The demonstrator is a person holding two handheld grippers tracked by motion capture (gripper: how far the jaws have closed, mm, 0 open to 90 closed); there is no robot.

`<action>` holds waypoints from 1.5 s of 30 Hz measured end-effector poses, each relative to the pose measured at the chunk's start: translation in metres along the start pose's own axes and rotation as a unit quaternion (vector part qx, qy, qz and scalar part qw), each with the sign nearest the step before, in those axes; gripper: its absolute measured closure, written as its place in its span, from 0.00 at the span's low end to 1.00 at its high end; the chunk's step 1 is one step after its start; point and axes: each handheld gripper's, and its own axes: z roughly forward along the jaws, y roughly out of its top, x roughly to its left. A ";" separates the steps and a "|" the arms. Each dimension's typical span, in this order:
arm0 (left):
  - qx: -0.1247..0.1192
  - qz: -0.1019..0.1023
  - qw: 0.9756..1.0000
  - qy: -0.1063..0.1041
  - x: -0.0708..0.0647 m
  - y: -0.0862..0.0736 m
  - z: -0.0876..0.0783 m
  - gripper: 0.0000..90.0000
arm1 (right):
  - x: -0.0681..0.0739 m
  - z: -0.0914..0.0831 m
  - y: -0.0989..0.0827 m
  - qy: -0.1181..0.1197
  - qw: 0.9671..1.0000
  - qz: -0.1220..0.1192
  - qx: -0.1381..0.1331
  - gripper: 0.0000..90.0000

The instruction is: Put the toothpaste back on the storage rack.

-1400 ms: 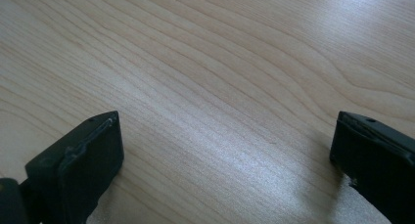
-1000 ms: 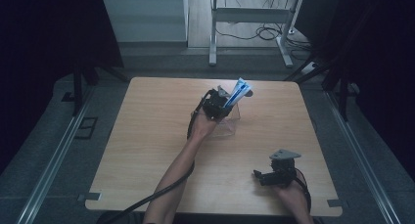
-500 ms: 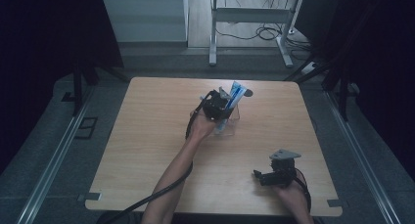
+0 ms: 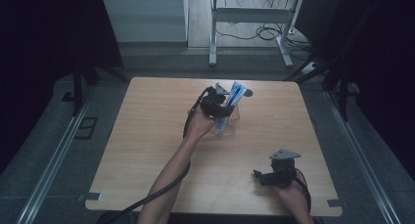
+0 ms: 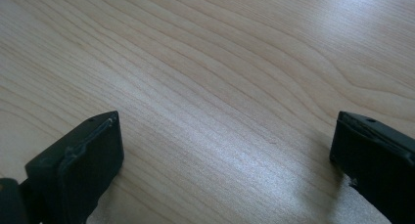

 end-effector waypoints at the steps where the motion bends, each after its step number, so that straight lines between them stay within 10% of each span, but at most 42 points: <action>1: 0.001 -0.003 1.000 -0.002 0.000 0.000 -0.001 0.55 | 0.000 0.000 0.000 0.000 1.000 0.000 0.000 0.00; 23: -0.003 -0.039 0.998 -0.038 0.001 -0.006 -0.017 0.25 | 0.000 0.000 0.000 0.000 1.000 -0.001 0.000 0.00; 45: -0.005 -0.012 0.999 -0.039 -0.005 -0.012 -0.039 0.14 | 0.000 0.000 0.000 0.000 1.000 0.000 0.000 0.00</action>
